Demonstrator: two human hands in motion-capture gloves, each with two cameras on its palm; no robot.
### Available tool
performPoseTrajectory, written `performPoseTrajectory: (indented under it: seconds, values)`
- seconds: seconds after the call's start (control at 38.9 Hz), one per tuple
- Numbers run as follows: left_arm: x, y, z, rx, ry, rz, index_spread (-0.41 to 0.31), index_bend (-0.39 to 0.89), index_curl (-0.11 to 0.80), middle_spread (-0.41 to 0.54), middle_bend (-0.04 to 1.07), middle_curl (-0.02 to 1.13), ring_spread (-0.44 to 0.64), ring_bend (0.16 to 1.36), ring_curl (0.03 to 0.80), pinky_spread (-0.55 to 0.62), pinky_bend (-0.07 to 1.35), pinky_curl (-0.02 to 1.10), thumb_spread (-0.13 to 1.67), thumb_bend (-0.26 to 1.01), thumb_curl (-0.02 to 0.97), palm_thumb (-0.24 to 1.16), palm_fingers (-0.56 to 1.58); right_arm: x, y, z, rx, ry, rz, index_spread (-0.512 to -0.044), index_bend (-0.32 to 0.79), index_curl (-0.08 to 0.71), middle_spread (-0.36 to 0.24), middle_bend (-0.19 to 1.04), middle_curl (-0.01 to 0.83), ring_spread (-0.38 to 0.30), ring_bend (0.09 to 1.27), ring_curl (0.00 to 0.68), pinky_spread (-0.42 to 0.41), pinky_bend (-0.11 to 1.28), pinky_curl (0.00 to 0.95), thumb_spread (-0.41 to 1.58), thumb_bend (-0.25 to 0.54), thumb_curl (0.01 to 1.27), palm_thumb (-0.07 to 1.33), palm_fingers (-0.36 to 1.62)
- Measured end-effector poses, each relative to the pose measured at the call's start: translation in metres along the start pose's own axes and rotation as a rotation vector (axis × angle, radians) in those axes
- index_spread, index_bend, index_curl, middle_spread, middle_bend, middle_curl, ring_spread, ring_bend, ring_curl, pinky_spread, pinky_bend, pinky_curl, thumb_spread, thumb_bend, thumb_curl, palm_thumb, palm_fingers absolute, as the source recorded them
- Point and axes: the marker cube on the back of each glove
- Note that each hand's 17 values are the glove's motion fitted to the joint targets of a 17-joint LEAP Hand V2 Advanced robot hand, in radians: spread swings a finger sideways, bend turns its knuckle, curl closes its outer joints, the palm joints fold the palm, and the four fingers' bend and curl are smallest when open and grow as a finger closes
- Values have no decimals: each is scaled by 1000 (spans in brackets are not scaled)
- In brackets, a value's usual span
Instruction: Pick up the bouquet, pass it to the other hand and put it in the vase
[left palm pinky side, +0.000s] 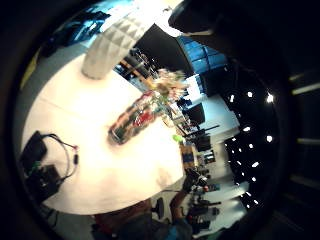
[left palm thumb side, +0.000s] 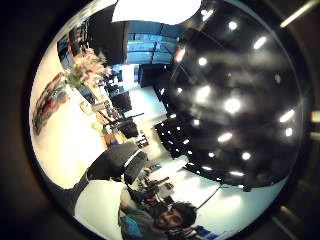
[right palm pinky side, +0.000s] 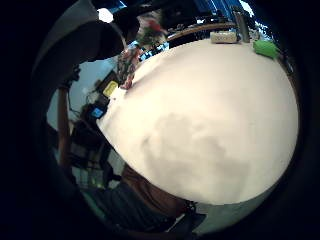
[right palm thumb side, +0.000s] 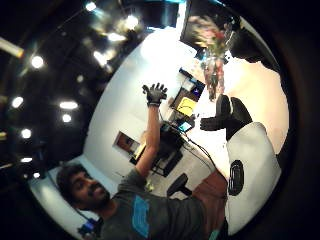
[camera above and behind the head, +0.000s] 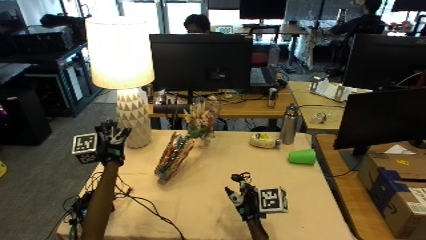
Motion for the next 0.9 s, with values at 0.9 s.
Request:
performPoseTrajectory:
  seconds: [0.9]
  values:
    - [-70, -9, 69, -152, -292, -56, -20, 96, 80, 261, 289, 252, 410, 743, 252, 458, 730, 302, 801, -33, 262, 328, -5, 39, 2, 15, -16, 72, 136, -296, 135, 287, -160, 294, 358, -108, 383, 337, 287, 261, 293, 844, 197, 422, 884, 889]
